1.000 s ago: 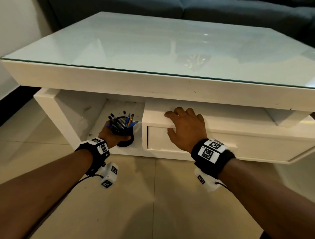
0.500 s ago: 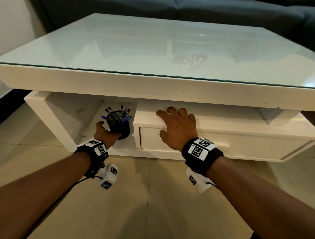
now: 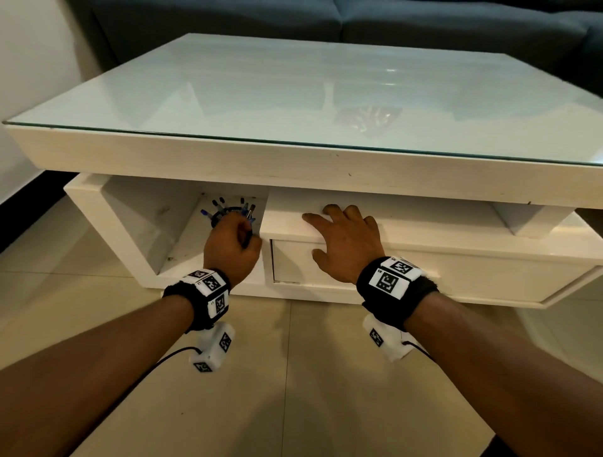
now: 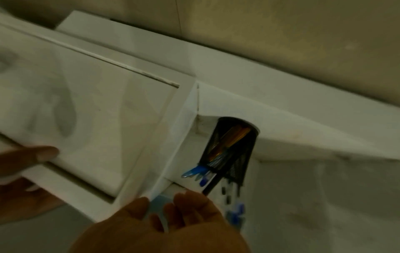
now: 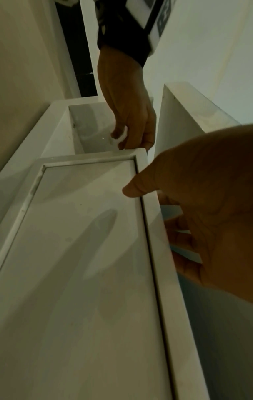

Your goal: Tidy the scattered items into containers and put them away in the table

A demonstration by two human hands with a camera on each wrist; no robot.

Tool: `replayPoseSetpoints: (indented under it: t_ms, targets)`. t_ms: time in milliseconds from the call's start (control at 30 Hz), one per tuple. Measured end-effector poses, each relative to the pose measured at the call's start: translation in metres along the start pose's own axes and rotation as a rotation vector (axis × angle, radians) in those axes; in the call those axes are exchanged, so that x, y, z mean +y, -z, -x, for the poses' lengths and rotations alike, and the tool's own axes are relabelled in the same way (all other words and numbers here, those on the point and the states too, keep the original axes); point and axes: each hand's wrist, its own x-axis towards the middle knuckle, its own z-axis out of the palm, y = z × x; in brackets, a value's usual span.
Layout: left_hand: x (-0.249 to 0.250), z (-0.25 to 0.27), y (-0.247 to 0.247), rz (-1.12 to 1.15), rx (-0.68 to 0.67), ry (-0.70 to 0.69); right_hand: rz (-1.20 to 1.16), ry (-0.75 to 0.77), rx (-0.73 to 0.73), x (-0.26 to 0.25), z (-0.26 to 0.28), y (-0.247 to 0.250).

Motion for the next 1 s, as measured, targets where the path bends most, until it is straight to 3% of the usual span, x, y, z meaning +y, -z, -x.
replayPoseSetpoints:
  t_ms: [200,300,433,533,633,767,900,1000]
  targets:
    - [0.034,-0.007,0.008,-0.047,0.062,-0.353,-0.047,-0.034,0.024,0.013,0.006,0.009]
    - [0.044,-0.007,0.0,-0.155,-0.018,-0.557,-0.097,-0.087,0.04,0.025,0.008,0.013]
    - [0.048,0.0,-0.022,-0.221,-0.158,-0.647,-0.104,-0.135,0.068,0.036,0.014,0.013]
    - [0.045,0.004,-0.033,-0.381,-0.187,-0.656,-0.072,-0.15,0.083,0.046,0.021,0.011]
    - [0.044,0.006,-0.04,-0.441,-0.116,-0.645,-0.063,-0.159,0.079,0.057,0.028,0.012]
    - [0.049,0.013,-0.043,-0.423,-0.076,-0.591,-0.101,-0.161,-0.07,0.06,0.042,0.015]
    - [0.067,0.017,-0.032,-0.367,-0.209,-0.413,-0.102,-0.158,-0.244,0.058,0.058,0.019]
    - [0.087,0.018,-0.01,-0.36,-0.433,-0.297,-0.191,-0.239,-0.343,0.048,0.073,0.029]
